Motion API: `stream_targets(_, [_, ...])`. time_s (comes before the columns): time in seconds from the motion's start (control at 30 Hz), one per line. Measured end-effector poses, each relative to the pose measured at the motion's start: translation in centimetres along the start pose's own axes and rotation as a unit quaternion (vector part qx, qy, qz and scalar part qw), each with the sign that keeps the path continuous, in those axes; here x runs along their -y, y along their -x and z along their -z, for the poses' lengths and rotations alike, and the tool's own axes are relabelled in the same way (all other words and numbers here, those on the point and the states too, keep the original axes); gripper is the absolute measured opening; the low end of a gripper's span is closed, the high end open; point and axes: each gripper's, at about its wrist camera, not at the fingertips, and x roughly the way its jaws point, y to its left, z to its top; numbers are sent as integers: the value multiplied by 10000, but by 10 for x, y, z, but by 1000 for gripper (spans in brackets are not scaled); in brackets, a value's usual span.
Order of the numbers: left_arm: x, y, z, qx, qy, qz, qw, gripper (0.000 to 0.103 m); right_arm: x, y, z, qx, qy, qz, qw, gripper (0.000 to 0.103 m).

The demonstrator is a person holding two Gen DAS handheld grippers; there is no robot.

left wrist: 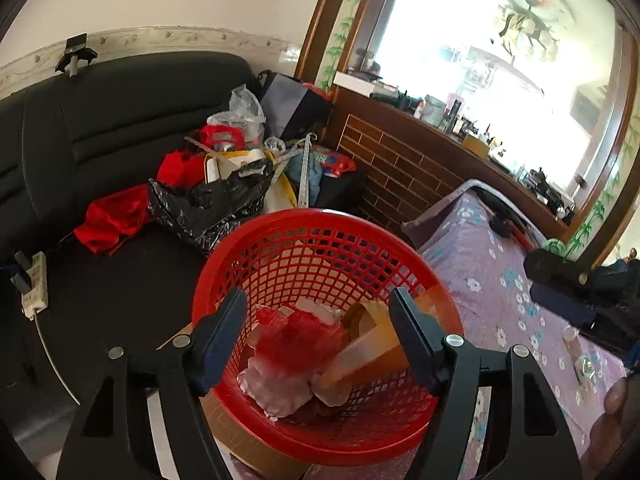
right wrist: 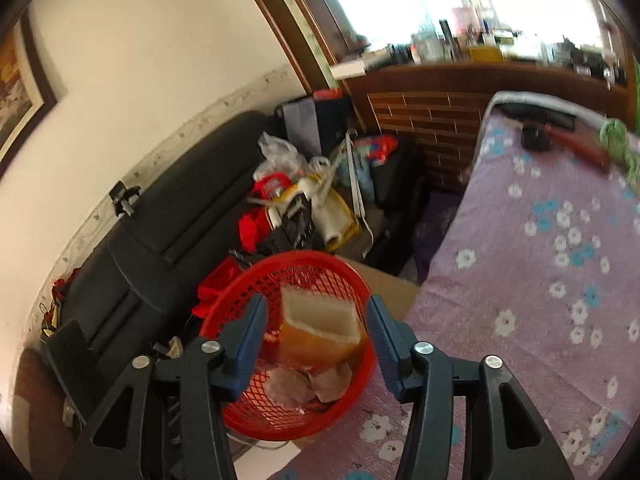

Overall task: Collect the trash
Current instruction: 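Open both tools to drop the wrapper and box into the wastebasket, then move the left tool to the white spray bottle while the right tool approaches the teal packet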

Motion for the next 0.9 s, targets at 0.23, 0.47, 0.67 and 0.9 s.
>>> stream_targets(0.23, [22, 13, 0, 138, -167, 154, 9996, 72, 48, 44, 5, 266, -264, 375, 9986, 56])
stream_targets(0.47, [73, 31, 8, 172, -660, 536, 9962, 72, 128, 94, 25, 298, -759, 996, 9917, 56])
stream_targets(0.67, [135, 38, 26, 29, -1352, 926, 9865, 73, 202, 138, 40, 378, -1258, 1670, 9772, 57])
stream_targets(0.9, [233, 38, 55, -455, -2420, 1624, 9555, 74, 277, 184, 38, 624, -1535, 2390, 9568, 57])
